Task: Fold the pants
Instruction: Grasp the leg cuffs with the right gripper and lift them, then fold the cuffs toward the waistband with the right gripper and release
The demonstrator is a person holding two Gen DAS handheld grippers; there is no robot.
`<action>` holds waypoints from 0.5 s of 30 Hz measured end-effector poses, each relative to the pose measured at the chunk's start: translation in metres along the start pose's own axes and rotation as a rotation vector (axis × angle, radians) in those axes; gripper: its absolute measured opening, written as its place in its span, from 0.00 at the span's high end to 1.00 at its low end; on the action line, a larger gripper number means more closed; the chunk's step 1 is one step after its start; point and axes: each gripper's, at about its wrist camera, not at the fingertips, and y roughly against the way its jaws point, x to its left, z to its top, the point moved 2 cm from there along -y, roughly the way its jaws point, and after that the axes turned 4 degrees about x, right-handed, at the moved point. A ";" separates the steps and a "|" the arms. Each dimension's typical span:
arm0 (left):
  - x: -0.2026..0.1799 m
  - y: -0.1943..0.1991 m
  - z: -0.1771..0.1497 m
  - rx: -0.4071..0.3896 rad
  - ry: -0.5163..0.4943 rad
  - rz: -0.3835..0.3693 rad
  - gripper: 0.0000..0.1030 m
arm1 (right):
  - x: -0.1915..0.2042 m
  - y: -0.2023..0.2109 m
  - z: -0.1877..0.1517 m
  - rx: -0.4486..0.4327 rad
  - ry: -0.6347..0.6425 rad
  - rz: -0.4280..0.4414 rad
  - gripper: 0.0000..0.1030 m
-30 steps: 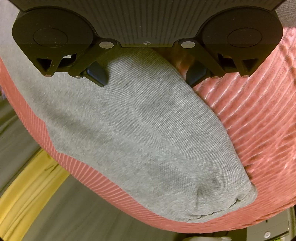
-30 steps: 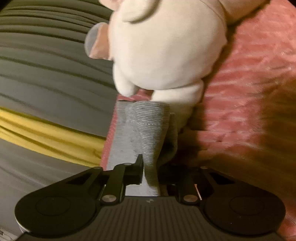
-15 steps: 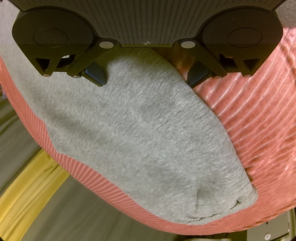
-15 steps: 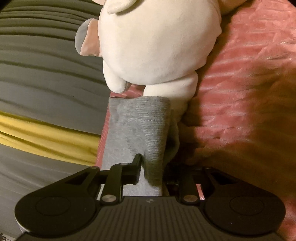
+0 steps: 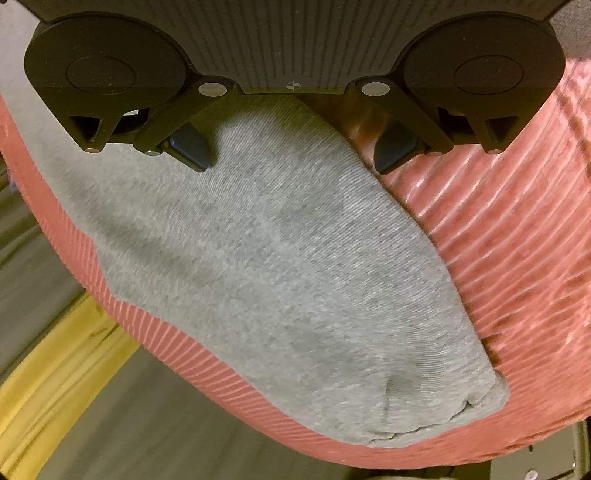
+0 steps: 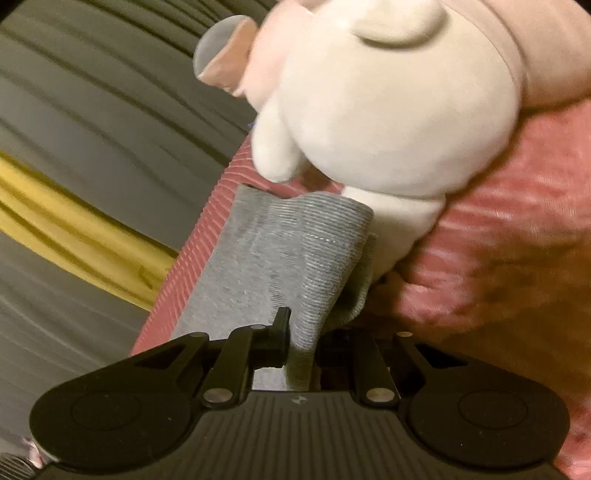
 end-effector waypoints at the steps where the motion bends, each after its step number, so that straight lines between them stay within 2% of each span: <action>1: 0.001 0.001 0.000 0.001 0.002 -0.002 0.03 | 0.007 0.005 0.001 -0.010 0.029 -0.004 0.88; 2: 0.000 0.001 0.000 0.002 0.004 -0.004 0.03 | 0.021 0.008 0.001 -0.027 0.078 -0.018 0.89; 4: 0.001 0.001 0.000 0.004 0.007 -0.008 0.03 | 0.065 0.020 -0.008 -0.071 0.256 -0.034 0.89; 5: 0.002 0.000 0.001 0.005 0.009 -0.009 0.03 | 0.092 0.026 -0.017 -0.088 0.365 -0.019 0.89; 7: 0.002 0.000 0.001 0.006 0.012 -0.010 0.03 | 0.148 0.035 -0.048 -0.088 0.568 0.065 0.89; 9: 0.003 0.001 0.001 0.005 0.016 -0.014 0.03 | 0.193 0.039 -0.091 -0.033 0.726 0.181 0.88; 12: 0.005 0.004 0.000 0.007 0.032 -0.023 0.03 | 0.228 0.032 -0.165 0.086 0.935 0.311 0.88; 13: 0.006 0.004 0.000 0.007 0.037 -0.026 0.03 | 0.230 0.023 -0.190 0.141 0.980 0.326 0.87; 15: 0.007 0.004 -0.001 0.009 0.040 -0.031 0.03 | 0.225 -0.007 -0.232 0.260 1.032 0.264 0.87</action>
